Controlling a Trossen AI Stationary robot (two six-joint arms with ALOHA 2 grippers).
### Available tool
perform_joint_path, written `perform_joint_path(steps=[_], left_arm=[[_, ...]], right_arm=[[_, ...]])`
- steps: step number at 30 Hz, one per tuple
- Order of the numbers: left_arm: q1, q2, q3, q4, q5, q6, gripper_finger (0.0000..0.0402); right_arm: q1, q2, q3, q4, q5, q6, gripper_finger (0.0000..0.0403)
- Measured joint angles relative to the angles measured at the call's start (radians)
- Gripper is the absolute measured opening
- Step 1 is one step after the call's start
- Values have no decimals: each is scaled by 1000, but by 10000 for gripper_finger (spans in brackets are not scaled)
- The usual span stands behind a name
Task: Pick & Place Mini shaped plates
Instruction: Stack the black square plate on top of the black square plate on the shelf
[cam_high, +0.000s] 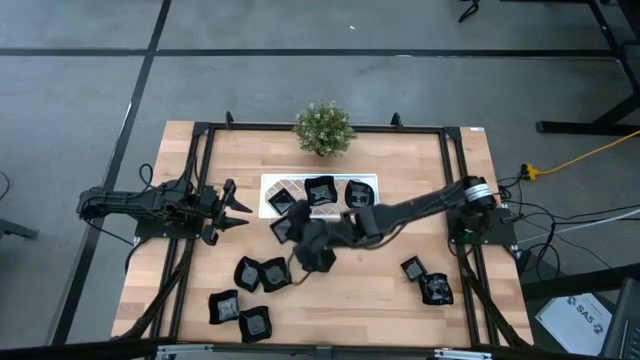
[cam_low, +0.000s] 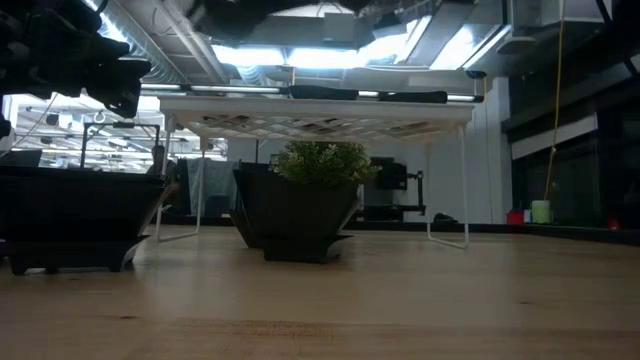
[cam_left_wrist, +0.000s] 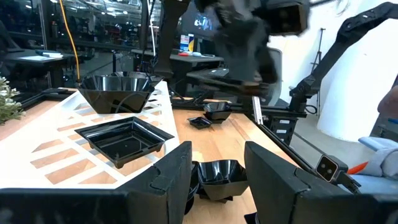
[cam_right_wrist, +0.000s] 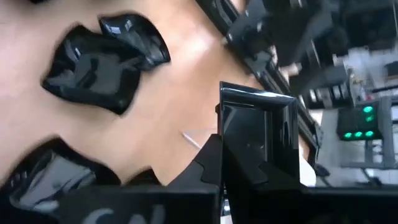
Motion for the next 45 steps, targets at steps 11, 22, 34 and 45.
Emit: perform_joint_path(steps=[11,22,34,45], left_arm=[[0,0,0,0,0,0,143],[0,0,0,0,0,0,143],[0,0,0,0,0,0,143],[0,0,0,0,0,0,143]], right_arm=[[-159,-42,0,-59,-267,-23,6],[-190,-14,0,-38,-292,-106,6],[-210,12,0,-13,-282,-154,11],[-242,22,-1,-11,-282,-153,30]])
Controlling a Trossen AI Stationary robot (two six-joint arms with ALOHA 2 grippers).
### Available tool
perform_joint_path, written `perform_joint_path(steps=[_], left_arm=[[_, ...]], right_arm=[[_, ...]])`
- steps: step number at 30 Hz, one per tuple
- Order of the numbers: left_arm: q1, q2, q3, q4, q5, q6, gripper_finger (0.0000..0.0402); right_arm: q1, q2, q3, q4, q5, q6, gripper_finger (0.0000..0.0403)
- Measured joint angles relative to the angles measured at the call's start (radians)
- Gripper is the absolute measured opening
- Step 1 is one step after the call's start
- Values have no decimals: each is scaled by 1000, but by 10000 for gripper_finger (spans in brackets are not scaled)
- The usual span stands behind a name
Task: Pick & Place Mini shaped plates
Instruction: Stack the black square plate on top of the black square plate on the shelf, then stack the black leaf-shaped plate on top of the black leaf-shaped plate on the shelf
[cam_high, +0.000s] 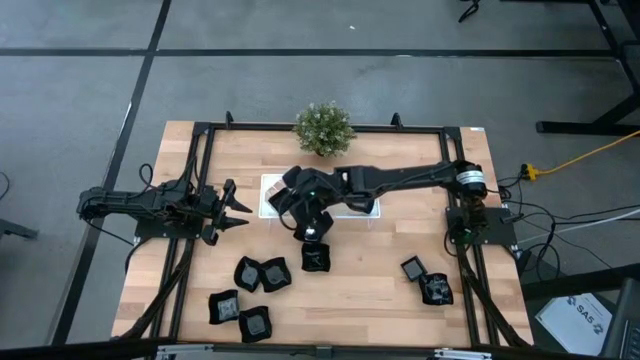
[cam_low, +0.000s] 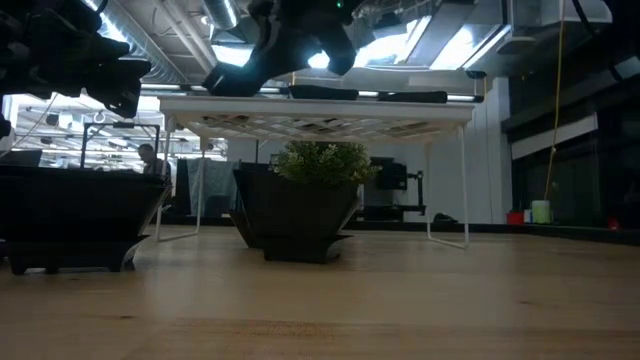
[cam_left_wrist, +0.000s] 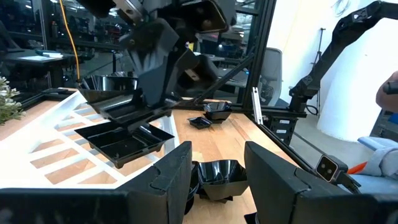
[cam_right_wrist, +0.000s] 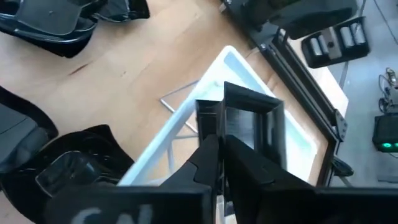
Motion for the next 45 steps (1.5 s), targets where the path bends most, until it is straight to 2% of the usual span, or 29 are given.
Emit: perform_joint_path(steps=[13,23,29,32,38,45], left_arm=[[0,0,0,0,0,0,143],[0,0,0,0,0,0,143],[0,0,0,0,0,0,143],[0,0,0,0,0,0,143],[0,0,0,0,0,0,143],[0,0,0,0,0,0,143]], right_arm=[[-12,19,0,45,0,6,97],[-5,18,0,44,1,78,143],[19,15,68,-25,1,262,154],[47,14,126,-121,4,388,156],[150,13,208,-336,-1,598,156],[285,13,201,-434,0,750,156]])
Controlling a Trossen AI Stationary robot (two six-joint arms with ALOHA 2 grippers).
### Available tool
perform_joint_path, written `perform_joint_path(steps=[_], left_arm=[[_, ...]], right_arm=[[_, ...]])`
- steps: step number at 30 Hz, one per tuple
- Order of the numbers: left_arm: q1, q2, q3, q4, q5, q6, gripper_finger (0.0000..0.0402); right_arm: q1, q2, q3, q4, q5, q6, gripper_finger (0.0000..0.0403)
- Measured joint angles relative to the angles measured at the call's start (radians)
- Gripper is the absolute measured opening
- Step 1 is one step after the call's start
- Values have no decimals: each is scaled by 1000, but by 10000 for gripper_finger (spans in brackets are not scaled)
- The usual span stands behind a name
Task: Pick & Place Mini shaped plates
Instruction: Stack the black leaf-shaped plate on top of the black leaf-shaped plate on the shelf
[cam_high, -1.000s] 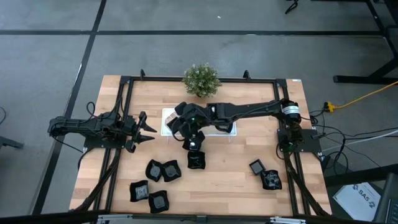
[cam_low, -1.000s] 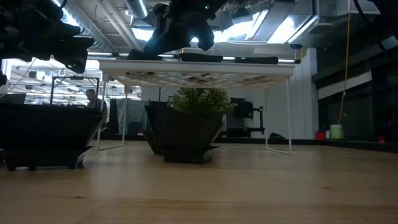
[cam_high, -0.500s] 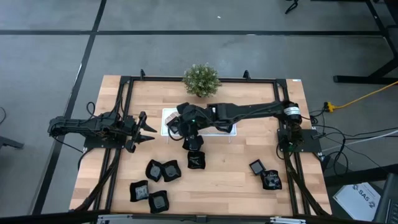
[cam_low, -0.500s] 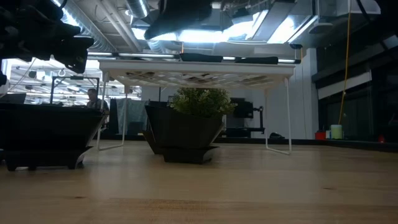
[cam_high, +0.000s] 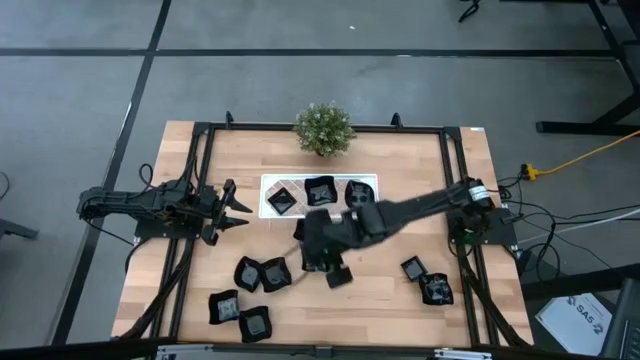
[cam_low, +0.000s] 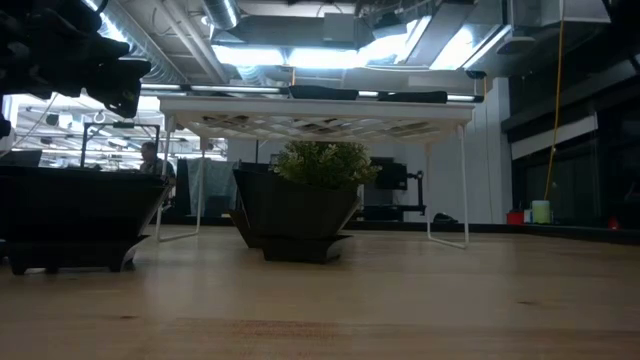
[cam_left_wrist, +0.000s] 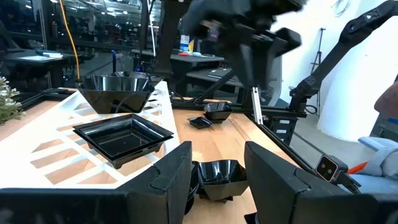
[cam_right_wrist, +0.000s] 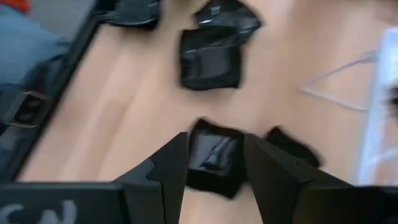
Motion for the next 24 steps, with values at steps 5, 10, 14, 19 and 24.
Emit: perform_joint_path(steps=[5,10,14,19,24], left_arm=[[0,0,0,0,0,0,143],[0,0,0,0,0,0,143],[0,0,0,0,0,0,143],[0,0,0,0,0,0,143],[0,0,0,0,0,0,143]], right_arm=[[87,1,-16,-56,0,83,156],[158,1,-17,-121,0,208,156],[208,1,-17,-211,0,360,156],[266,1,-17,-325,1,562,156],[296,1,-17,-354,0,618,156]])
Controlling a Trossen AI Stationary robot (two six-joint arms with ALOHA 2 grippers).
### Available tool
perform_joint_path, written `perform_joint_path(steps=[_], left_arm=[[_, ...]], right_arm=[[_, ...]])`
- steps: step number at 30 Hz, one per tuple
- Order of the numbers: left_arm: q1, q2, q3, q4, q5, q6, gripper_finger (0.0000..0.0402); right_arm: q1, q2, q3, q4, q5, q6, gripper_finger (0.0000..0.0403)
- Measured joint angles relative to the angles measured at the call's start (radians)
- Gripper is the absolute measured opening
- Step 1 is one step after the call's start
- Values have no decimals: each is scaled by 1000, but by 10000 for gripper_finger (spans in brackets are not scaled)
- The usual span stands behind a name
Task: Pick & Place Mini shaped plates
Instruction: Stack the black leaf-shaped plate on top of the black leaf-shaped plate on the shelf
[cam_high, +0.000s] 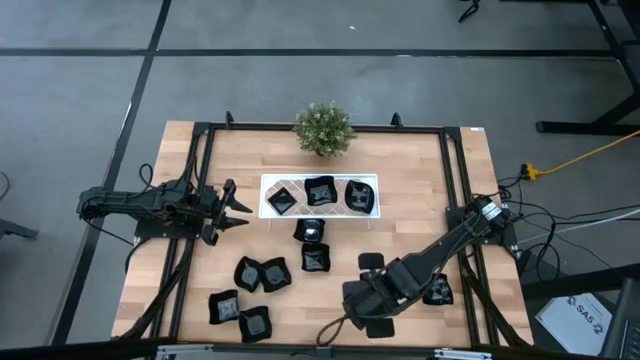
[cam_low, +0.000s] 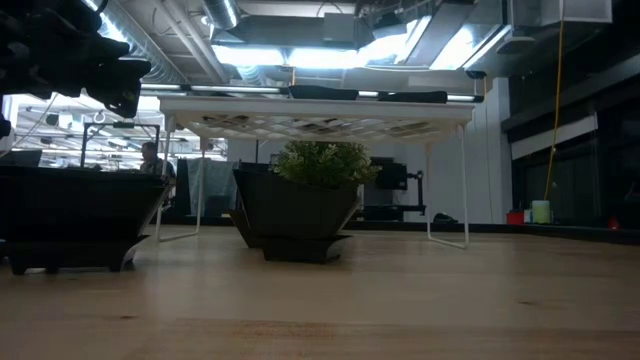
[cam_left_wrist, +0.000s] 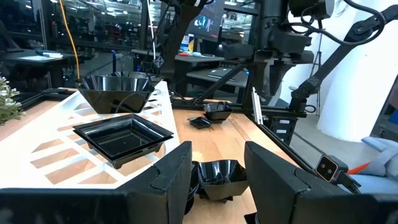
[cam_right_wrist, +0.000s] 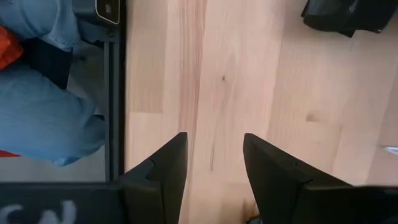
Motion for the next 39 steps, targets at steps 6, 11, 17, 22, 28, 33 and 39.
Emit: perform_joint_path(steps=[6,11,17,22,28,33,39], left_arm=[[0,0,0,0,0,0,143],[0,0,0,0,0,0,143],[0,0,0,0,0,0,143],[0,0,0,0,0,0,143],[0,0,0,0,0,0,143],[0,0,0,0,0,0,143],[0,0,0,0,0,0,143]], right_arm=[[2,0,0,-15,0,89,156],[14,0,0,-68,0,210,156],[48,0,0,-128,0,317,156],[86,0,0,-135,0,401,156],[155,0,0,-162,0,520,156],[212,0,0,-232,-1,623,156],[249,0,-1,-270,-1,746,156]])
